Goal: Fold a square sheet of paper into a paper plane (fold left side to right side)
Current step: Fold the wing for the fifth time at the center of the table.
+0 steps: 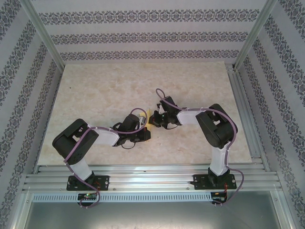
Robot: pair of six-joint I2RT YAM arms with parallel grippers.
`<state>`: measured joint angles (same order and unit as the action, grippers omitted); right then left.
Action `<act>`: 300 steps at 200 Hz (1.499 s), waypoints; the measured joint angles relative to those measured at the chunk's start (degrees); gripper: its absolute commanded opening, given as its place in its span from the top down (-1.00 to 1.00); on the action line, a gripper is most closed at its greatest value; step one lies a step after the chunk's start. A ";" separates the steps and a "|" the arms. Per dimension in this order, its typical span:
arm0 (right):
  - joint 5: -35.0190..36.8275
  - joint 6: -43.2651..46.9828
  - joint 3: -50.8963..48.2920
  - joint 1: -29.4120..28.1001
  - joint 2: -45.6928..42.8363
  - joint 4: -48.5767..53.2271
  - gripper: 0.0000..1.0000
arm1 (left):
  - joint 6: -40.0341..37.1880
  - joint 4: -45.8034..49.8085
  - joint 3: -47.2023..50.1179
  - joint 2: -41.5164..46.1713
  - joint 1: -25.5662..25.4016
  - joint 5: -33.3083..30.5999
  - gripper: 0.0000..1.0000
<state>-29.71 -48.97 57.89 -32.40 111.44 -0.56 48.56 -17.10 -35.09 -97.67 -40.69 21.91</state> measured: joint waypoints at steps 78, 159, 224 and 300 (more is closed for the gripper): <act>-0.55 4.35 9.29 2.49 6.23 4.26 0.97 | 0.00 0.00 0.00 0.04 0.00 -0.22 0.99; 2.71 8.46 18.56 8.41 10.32 6.60 0.96 | 0.00 0.59 0.81 1.05 -0.02 -0.37 1.00; 3.93 10.60 4.04 8.37 -11.34 7.98 0.93 | -0.02 1.62 1.55 2.16 -0.33 -0.39 1.00; 1.77 1.14 -8.39 -1.36 -9.40 -2.25 0.96 | -0.04 2.19 1.55 2.43 -0.35 -0.39 1.00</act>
<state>-27.94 -47.83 49.50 -33.76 102.04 -2.81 48.51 -14.92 -33.54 -95.24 -41.04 21.52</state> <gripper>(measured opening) 0.041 0.051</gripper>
